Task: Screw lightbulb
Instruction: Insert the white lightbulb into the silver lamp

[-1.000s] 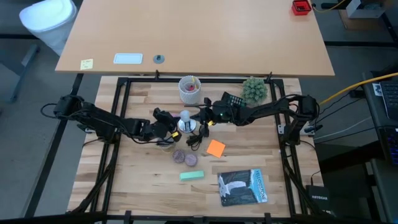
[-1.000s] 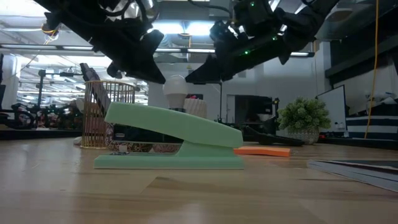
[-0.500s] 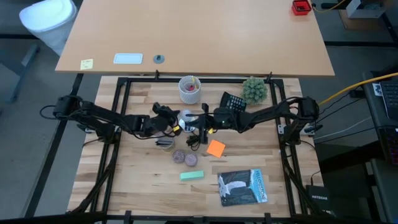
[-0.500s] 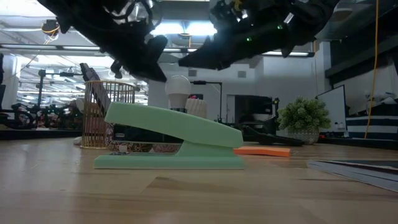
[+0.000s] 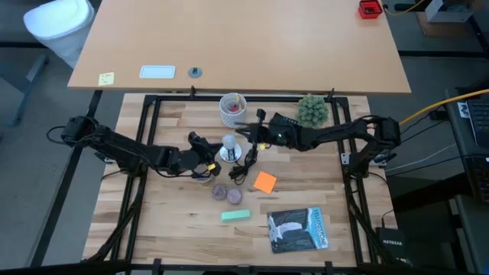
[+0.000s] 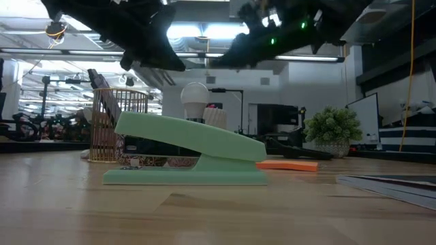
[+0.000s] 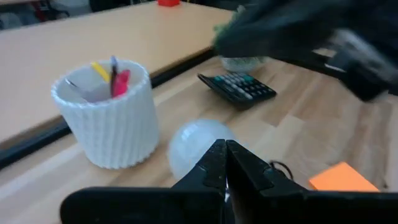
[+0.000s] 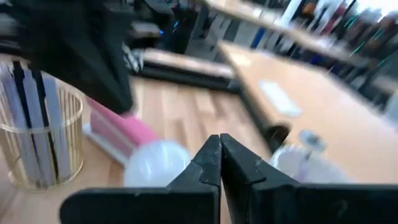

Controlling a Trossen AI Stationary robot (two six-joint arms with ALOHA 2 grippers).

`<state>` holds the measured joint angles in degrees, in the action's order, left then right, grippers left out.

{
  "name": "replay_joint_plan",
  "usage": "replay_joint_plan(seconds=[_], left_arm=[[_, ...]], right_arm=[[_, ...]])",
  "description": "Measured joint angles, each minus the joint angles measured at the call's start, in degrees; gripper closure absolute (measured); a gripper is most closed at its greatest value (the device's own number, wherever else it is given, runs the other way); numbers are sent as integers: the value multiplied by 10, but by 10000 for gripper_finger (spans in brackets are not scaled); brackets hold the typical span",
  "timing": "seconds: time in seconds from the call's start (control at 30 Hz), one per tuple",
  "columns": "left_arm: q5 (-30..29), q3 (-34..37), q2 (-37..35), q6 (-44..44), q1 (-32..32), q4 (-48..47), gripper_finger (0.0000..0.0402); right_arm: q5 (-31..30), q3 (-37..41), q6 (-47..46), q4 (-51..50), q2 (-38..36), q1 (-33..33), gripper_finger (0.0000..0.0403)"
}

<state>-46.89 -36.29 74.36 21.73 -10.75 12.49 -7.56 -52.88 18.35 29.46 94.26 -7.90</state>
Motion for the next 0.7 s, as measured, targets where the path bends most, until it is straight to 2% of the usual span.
replay_joint_plan(seconds=[0.13,0.23,0.5,0.7], left_arm=[[0,0,12,10,-15,2,400],[0,0,24,19,-17,1,400],[0,0,66,40,-2,1,400],[0,0,73,33,10,1,400]], right_arm=[[84,0,-70,-21,26,-41,396],[123,0,-103,-19,50,-59,396],[139,0,-123,1,98,-55,396],[140,0,-127,3,101,-44,396]])
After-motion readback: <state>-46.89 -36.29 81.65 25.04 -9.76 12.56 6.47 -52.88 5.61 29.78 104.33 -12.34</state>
